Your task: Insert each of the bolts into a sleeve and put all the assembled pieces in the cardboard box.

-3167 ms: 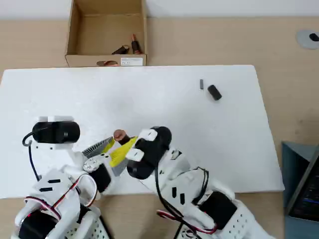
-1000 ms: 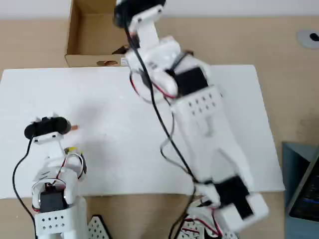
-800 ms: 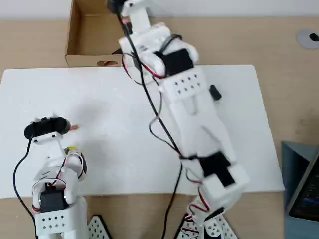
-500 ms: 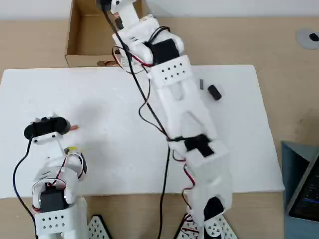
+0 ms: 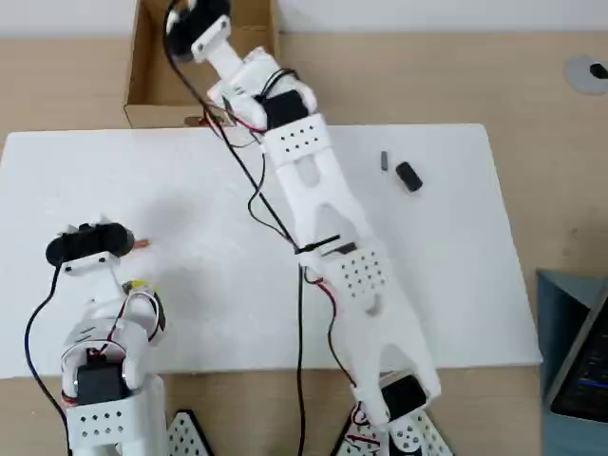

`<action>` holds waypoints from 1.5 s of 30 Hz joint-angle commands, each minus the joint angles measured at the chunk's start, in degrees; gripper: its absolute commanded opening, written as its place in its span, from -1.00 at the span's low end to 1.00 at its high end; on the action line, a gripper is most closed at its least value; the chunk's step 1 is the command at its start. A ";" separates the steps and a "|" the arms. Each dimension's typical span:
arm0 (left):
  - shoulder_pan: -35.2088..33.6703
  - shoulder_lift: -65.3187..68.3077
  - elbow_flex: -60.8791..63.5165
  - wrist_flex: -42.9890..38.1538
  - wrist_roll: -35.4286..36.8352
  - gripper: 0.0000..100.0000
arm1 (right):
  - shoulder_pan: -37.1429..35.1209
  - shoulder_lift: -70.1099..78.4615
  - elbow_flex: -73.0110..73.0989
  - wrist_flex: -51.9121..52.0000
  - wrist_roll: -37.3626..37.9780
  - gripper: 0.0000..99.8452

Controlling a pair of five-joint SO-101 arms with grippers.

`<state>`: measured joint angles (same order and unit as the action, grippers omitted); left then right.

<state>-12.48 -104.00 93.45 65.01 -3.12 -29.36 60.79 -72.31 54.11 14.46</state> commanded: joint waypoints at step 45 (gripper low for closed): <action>-0.62 -0.57 -0.09 -1.05 0.26 -1.00 | 4.88 -7.60 -23.25 31.03 3.52 -0.68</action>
<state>-12.48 -104.00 93.45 65.01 -3.12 -25.49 60.44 -92.44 81.63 17.80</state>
